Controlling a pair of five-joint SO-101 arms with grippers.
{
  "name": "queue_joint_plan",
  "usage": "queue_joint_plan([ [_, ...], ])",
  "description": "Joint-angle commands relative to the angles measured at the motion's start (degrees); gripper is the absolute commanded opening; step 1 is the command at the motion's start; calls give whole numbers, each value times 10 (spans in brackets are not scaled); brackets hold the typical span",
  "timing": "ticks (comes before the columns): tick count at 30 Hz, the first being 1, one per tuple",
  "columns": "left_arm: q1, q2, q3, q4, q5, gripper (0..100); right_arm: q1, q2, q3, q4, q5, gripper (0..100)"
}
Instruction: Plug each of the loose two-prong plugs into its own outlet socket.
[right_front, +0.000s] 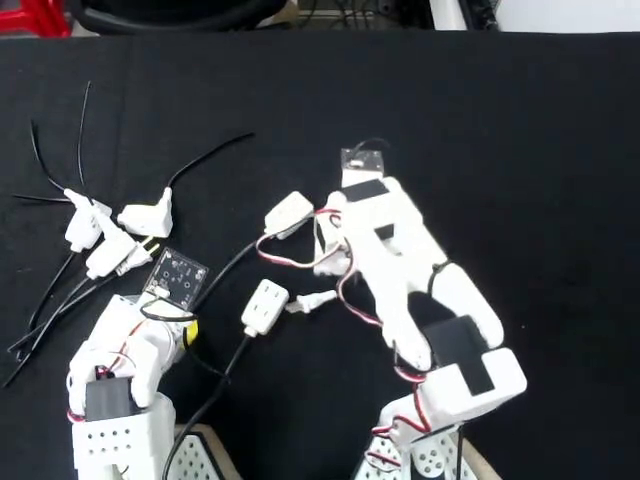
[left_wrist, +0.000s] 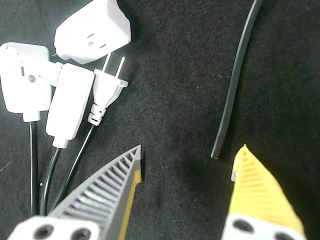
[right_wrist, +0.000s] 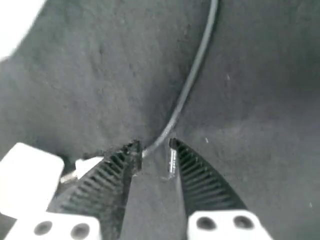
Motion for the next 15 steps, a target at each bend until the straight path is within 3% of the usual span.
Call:
queue_joint_plan([
  [1, -7, -4, 11, -1, -4, 289, 9, 15, 0, -34, -2, 93],
  [9, -7, -4, 11, -1, -4, 289, 10, 49, -17, -29, 62, 93],
  [15, -7, -4, 11, -1, -4, 289, 33, 16, -77, 65, 65, 93],
])
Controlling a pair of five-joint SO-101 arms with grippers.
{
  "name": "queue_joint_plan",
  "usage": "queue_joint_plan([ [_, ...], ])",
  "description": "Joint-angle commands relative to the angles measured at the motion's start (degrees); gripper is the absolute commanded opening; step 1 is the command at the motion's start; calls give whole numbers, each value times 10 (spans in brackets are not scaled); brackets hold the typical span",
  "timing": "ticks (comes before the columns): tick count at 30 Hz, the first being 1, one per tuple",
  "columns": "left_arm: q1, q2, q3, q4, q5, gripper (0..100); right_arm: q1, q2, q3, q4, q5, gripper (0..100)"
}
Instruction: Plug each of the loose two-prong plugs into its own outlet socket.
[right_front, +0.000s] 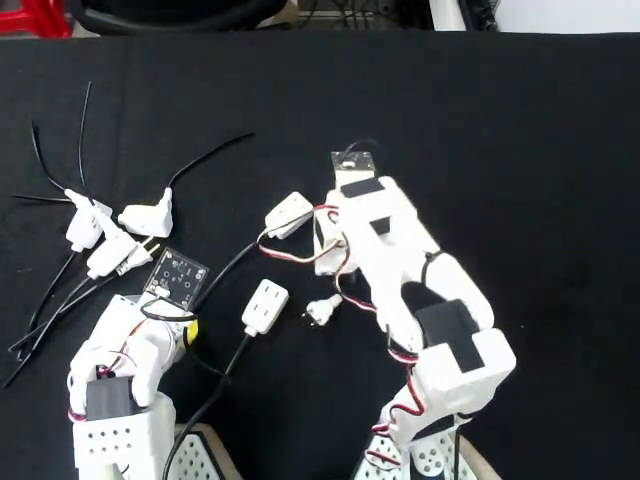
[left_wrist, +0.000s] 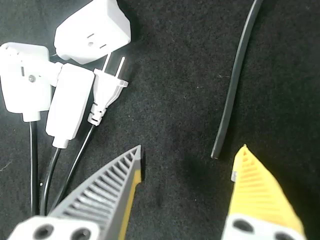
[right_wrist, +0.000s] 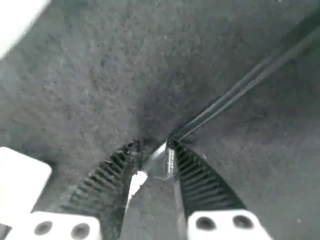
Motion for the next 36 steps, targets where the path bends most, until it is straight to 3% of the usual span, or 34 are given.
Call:
queue_joint_plan([
  [1, -7, -4, 11, -1, -4, 289, 22, -41, -44, 41, 6, 93],
  [12, -7, -3, 11, 5, -23, 289, 22, -61, 15, 34, 4, 93],
  [20, -7, -4, 11, 7, -23, 289, 22, -61, 74, -66, 4, 93],
  [36, -7, -4, 11, 7, -24, 289, 50, -2, 60, -119, 6, 90],
])
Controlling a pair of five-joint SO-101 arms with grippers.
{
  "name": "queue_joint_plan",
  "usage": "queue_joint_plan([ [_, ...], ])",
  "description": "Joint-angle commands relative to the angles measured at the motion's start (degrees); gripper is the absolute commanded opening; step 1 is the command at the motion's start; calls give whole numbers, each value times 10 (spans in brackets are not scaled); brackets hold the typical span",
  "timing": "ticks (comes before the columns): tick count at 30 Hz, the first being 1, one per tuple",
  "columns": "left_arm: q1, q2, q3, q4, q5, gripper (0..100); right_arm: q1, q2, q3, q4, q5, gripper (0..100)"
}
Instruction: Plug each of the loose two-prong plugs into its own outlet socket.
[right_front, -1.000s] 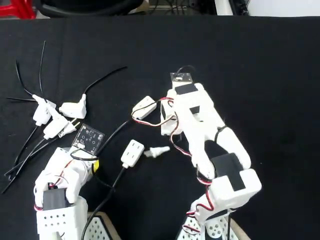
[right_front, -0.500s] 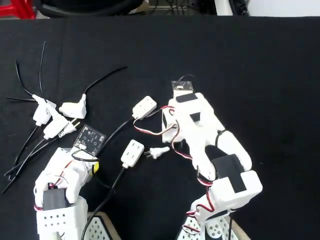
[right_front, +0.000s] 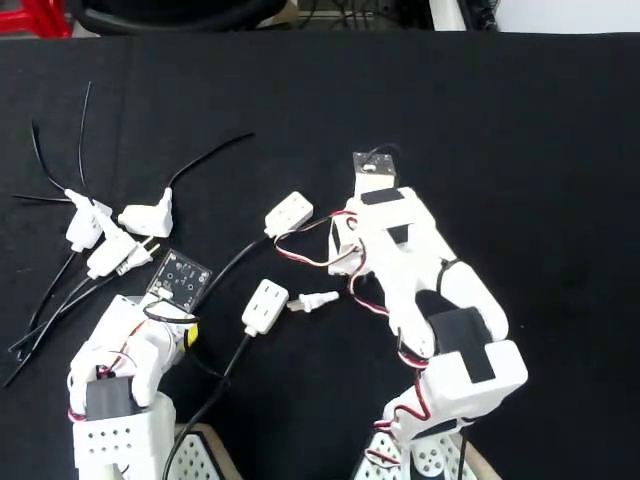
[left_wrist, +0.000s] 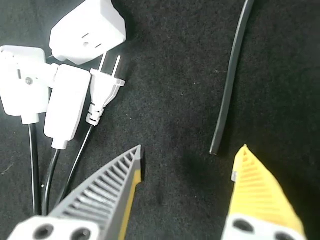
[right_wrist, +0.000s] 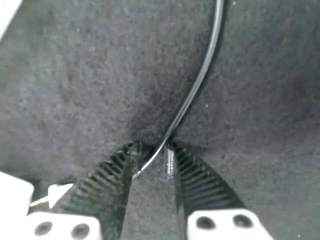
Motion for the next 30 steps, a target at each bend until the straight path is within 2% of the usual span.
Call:
queue_joint_plan([
  [1, -7, -4, 11, 2, -3, 289, 16, 31, -30, -5, 3, 77],
  [3, -7, -4, 11, 2, -3, 289, 17, 49, -60, 21, 3, 15],
  [8, -7, -4, 11, 2, -3, 289, 18, 61, -100, 48, 20, 11],
  [14, -7, -4, 11, 2, -3, 289, 17, 72, -185, 83, 152, 11],
  [23, -6, -4, 11, 2, -3, 289, 14, 204, -451, 200, 318, 18],
  [25, -6, -4, 11, 2, -3, 289, 14, 245, -509, 240, 324, 75],
  [28, -6, -4, 11, 2, -3, 289, 13, 295, -582, 309, 327, 250],
  [30, -6, -4, 11, 2, -3, 289, 8, 313, -625, 352, 325, 324],
])
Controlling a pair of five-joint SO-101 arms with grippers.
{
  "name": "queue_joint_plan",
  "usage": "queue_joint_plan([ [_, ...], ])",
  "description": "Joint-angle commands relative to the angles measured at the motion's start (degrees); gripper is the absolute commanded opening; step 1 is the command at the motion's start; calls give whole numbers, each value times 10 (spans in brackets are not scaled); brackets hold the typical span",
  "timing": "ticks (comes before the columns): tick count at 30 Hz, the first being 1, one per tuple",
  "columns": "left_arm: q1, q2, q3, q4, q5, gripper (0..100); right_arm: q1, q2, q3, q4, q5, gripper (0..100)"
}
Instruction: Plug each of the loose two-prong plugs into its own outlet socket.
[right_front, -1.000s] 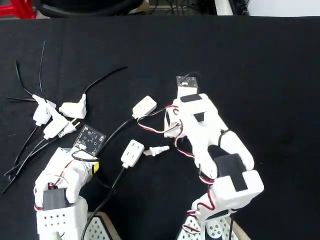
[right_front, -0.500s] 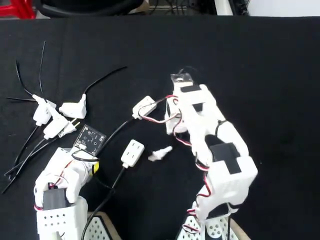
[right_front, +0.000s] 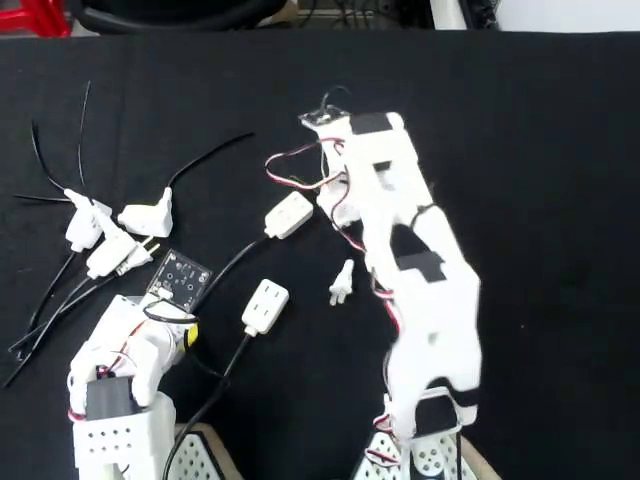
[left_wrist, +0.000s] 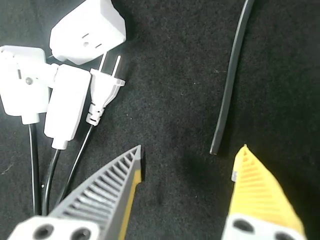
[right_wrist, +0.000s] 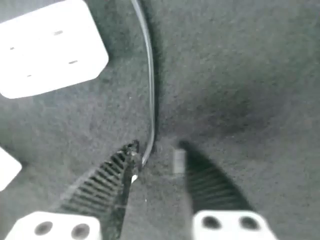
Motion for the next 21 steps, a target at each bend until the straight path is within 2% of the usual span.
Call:
queue_joint_plan([
  [1, -6, -4, 11, 2, -3, 289, -6, 10, -101, 73, 0, 329],
  [5, -6, -4, 11, 2, -3, 289, -11, 7, -145, 110, -79, 288],
  [8, -6, -4, 11, 2, -3, 289, -11, -8, -112, 110, -141, 238],
  [16, -5, -4, 11, 2, -3, 289, -11, -118, 109, 70, -250, 100],
  [21, -5, -4, 11, 2, -3, 289, -33, -262, 287, -25, -295, 121],
])
